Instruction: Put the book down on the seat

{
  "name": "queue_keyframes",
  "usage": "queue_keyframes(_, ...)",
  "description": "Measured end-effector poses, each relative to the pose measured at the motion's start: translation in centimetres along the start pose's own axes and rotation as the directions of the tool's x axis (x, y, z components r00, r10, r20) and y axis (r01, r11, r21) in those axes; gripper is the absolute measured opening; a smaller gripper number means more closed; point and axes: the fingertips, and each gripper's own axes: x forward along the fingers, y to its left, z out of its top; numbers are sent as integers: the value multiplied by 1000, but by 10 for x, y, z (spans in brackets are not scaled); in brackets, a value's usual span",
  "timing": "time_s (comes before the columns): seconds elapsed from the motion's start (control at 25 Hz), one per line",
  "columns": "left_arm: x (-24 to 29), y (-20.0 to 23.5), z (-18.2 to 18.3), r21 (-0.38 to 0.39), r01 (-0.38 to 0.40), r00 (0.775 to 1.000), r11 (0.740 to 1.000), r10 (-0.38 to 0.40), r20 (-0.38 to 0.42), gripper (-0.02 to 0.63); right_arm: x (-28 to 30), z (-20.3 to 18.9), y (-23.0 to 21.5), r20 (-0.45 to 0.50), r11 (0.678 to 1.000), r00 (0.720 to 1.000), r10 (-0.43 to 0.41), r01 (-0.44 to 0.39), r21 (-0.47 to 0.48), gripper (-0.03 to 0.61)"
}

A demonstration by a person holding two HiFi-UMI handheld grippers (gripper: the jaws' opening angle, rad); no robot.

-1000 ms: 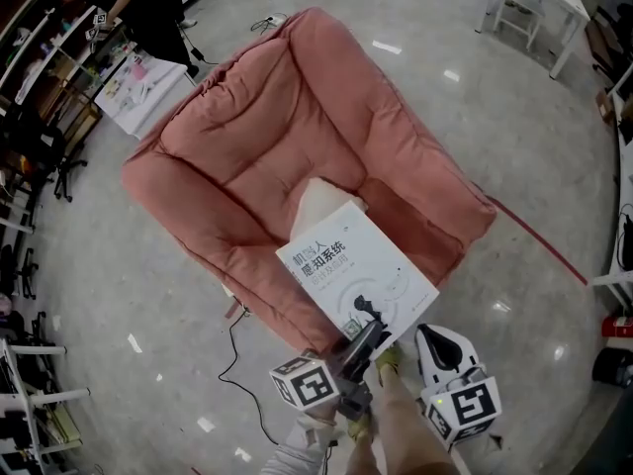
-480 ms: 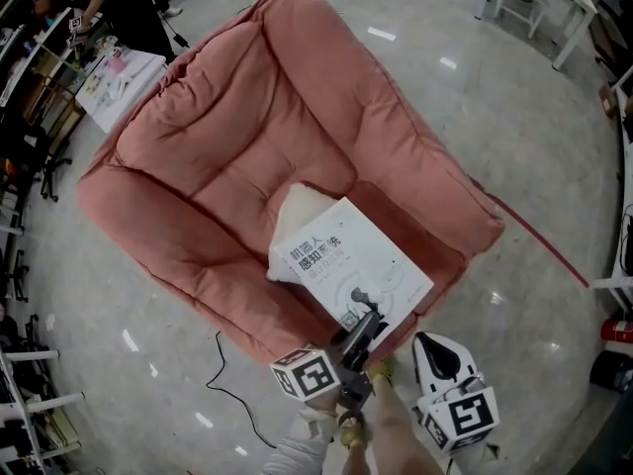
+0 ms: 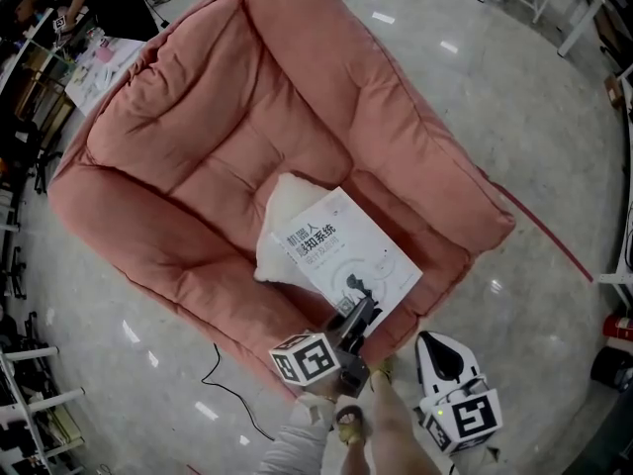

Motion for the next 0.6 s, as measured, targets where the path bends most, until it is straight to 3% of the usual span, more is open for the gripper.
queue_keyframes(0.32, -2, 26, -19, -34, -103, 994, 994, 101, -51, 77, -1, -4, -1, -2, 1000, 1000, 5, -5, 16, 6)
queue_keyframes(0.6, -7, 19, -24, -17, -89, 993, 996, 87, -85, 192, -4, -4, 7, 8, 1000, 1000, 7, -7, 18, 6)
